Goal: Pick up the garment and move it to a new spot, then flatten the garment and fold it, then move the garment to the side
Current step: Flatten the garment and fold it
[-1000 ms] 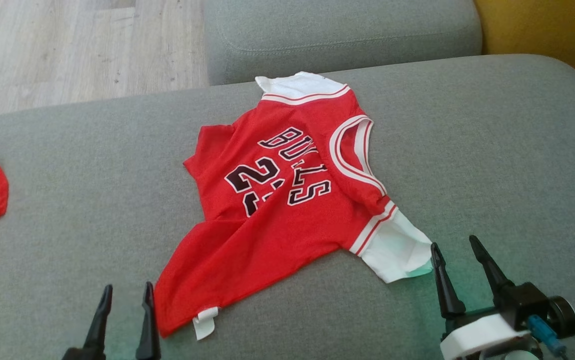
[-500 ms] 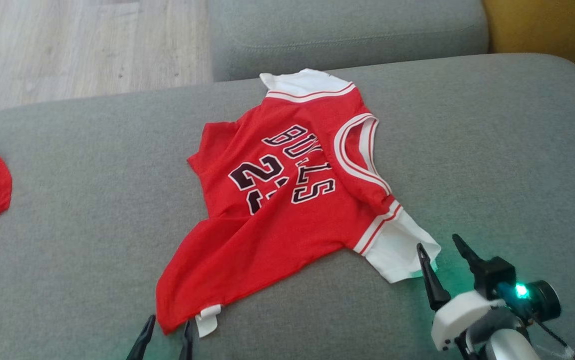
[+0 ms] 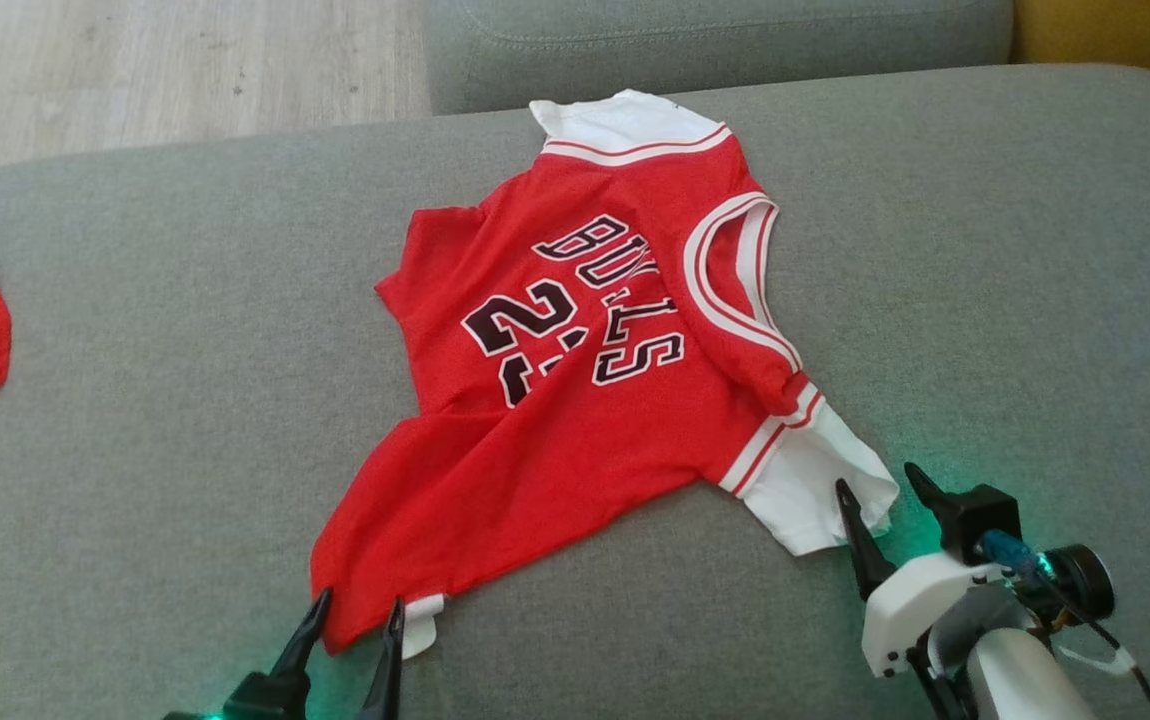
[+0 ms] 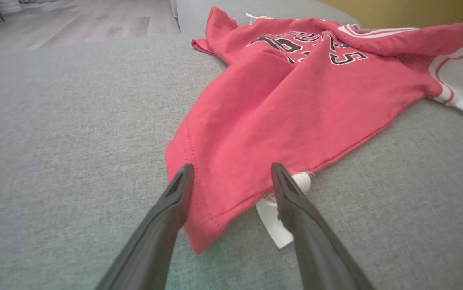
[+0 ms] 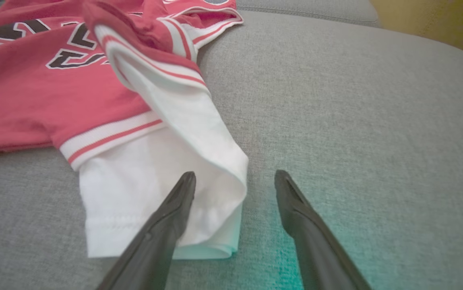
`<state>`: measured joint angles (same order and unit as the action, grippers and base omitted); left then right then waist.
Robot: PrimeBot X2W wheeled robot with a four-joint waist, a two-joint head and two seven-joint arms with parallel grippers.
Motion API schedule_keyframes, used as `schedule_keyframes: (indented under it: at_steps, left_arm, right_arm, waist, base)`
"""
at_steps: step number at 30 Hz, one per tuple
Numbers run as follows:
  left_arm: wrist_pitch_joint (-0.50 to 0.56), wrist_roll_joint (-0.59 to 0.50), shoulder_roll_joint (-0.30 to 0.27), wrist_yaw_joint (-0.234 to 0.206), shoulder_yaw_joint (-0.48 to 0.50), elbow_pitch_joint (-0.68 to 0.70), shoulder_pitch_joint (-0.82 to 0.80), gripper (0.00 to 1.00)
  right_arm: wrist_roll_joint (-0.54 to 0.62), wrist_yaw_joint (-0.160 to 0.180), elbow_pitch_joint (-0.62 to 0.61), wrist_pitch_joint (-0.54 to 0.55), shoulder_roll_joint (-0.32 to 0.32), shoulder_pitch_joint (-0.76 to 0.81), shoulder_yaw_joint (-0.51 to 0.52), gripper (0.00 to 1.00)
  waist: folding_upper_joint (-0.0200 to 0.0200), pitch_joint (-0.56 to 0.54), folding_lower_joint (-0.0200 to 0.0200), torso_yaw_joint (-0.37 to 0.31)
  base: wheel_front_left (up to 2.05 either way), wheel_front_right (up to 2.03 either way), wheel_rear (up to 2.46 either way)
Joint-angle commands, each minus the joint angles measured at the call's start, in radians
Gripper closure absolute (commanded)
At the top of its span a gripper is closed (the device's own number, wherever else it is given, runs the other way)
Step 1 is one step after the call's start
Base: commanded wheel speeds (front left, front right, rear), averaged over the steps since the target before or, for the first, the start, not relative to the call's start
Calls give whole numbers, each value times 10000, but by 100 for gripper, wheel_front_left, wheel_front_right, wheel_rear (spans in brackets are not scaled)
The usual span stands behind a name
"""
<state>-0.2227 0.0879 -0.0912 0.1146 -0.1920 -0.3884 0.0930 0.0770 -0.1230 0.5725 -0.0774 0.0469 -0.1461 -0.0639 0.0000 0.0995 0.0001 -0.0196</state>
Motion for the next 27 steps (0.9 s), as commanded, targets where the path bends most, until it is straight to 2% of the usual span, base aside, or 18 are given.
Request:
schedule_keyframes:
  at_steps: [1,12,19,20,21,22,24,27]
  left_arm:
    - [-154,-7,-129,18,253,140,-336,0]
    - [37,-3,-490,66,-70,-607,-582,0]
    - [56,21,-758,107,-383,-1207,-1008,0]
    - [70,65,-771,113,-417,-1314,-1055,16]
    - [87,126,-770,119,-455,-1413,-1100,81]
    - [84,168,-780,125,-524,-1489,-1144,100]
    - [77,220,-788,131,-600,-1546,-1173,100]
    - [7,559,-822,146,-711,-1405,-1229,100]
  right_arm:
    - [-59,-77,-155,-166,37,-360,-292,0]
    - [-259,-77,271,-344,35,-579,-435,0]
    - [-648,-77,633,-49,34,-925,-783,0]
    - [-771,-77,747,85,34,-975,-863,9]
    - [-948,-77,856,214,34,-1018,-940,74]
    - [-1150,-77,921,278,34,-1057,-1025,100]
    - [-1482,-77,942,313,34,-1080,-1064,100]
    - [-2753,-77,650,389,34,-1129,-1061,100]
  waist:
    - [0,34,-1,-19]
    - [0,192,-1,-89]
    - [0,285,-1,-162]
    - [0,285,-1,-169]
    - [0,284,-1,-169]
    - [0,277,-1,-163]
    - [0,266,-1,-154]
    - [0,186,-1,-137]
  base:
    - [0,0,0]
    - [0,0,0]
    - [0,0,0]
    - [0,0,0]
    - [0,0,0]
    - [0,0,0]
    - [0,0,0]
    - [0,0,0]
